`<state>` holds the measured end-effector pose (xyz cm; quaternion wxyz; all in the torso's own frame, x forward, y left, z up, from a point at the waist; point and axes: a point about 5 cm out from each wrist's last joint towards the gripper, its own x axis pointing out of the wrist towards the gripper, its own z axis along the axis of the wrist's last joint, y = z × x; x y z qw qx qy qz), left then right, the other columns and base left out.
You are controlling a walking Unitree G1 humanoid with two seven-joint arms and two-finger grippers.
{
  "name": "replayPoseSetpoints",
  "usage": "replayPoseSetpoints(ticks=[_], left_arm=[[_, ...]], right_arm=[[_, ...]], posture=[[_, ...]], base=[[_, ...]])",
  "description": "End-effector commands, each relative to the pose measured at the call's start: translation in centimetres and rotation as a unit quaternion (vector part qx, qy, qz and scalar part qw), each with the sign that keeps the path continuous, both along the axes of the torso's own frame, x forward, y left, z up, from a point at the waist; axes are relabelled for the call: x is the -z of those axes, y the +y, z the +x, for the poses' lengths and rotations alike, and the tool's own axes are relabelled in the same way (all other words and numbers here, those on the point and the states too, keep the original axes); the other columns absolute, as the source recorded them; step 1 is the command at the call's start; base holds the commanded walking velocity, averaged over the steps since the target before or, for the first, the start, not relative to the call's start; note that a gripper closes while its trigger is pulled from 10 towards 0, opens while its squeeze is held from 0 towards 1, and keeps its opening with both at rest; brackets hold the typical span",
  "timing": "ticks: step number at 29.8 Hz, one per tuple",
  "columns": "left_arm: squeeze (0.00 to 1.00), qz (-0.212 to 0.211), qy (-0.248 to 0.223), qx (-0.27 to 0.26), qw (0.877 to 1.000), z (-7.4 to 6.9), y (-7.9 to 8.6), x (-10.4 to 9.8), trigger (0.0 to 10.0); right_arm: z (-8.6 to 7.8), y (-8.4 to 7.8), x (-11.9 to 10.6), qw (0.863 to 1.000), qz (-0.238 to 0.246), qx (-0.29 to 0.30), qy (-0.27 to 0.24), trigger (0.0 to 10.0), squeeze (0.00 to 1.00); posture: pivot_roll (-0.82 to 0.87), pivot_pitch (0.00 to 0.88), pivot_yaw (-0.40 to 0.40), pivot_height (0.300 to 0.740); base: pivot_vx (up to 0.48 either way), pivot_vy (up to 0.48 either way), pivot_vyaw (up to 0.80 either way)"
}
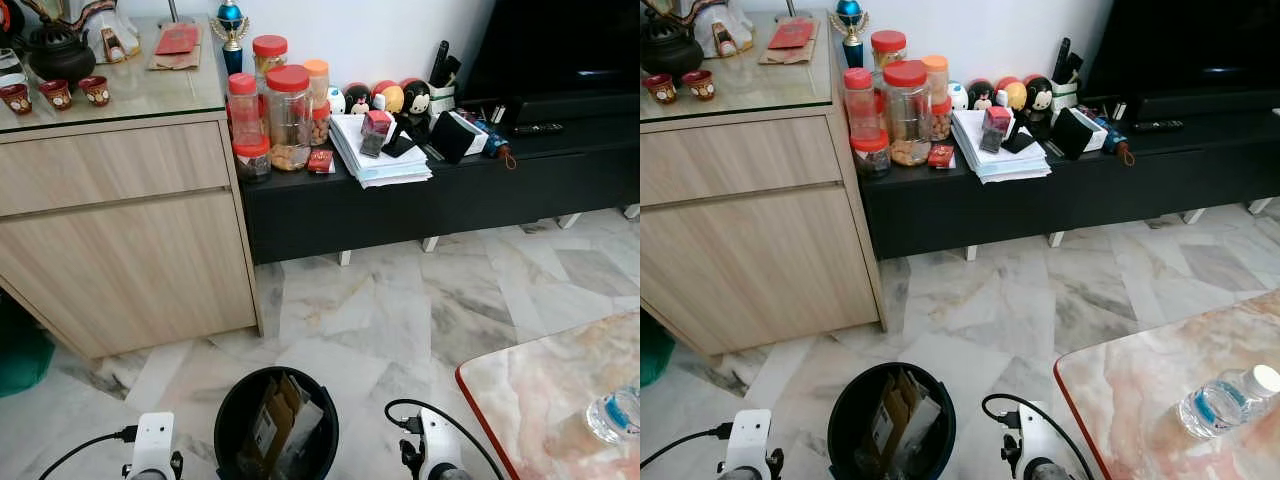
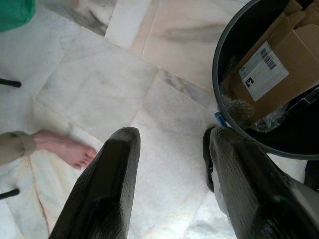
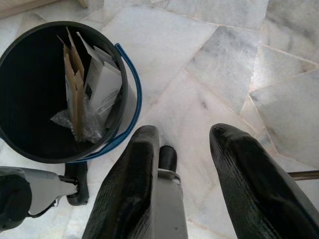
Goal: Picking trash to rubbish bin
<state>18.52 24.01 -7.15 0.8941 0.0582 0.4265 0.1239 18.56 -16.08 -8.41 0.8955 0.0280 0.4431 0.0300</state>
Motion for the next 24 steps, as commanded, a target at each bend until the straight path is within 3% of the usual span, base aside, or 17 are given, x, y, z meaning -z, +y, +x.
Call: replayPoseSetpoints(ticks=[1,24], left_arm=[[0.0,-0.008,0.008,-0.019,1.0,-0.65,0.14,0.31,10.0],[0.0,-0.012,0.003,-0.024,1.0,-0.56,0.2,0.23,10.0]], right_arm=[[-0.38,-0.16,0.2,1.0,0.0,0.012,0.009,10.0,0.0],[-0.55,0.02,0.31,1.0,0.003,0.013,0.015,10.0,0.0]], posture=[[0.04,0.025,-0.037,0.74],[0.04,0.011,-0.036,0.74]], base=[[0.0,0.0,0.0],[0.0,0.0,0.0]])
